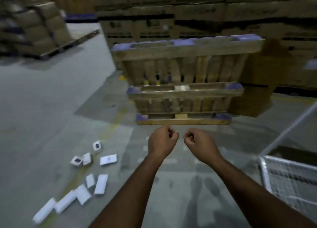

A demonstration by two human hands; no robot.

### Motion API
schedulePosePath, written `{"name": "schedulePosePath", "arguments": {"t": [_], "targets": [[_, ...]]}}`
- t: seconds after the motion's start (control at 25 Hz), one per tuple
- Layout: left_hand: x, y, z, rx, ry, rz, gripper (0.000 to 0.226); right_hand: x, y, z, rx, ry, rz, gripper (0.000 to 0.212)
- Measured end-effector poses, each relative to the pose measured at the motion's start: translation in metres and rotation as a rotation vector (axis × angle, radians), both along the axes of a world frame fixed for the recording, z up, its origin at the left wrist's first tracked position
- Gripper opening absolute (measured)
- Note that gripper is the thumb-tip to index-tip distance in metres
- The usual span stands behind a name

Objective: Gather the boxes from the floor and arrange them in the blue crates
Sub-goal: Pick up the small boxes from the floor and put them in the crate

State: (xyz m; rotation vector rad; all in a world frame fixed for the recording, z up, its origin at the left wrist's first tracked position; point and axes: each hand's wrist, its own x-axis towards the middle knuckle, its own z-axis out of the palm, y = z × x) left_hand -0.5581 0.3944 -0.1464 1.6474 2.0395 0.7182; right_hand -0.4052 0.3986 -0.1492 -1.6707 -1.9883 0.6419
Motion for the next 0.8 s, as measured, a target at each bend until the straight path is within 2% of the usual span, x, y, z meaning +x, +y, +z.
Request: {"name": "schedulePosePath", "arguments": {"t": [0.24,0.44,0.6,0.8], "targets": [[-0.081,-0.059,-0.011,-0.033,0.02,0.401,0.018,-0.096,0.005,-0.019,-0.077,0.045,0.36,0.008],[-0.141,-0.101,-0.026,-0.016,-0.006,0.679,0.016,-0.174,-0.013,-0.033,-0.124,0.039,0.578,0.008],[-0.195,-0.123,-0.047,-0.042,-0.06,0.778,0.018,-0.239,-0.022,-0.047,-0.125,-0.02,0.684,0.008],[-0.287,-0.146,-0.075,-0.078,-0.1,0.824,0.019,-0.331,-0.032,-0.067,-0.162,-0.09,0.71,0.007]]}}
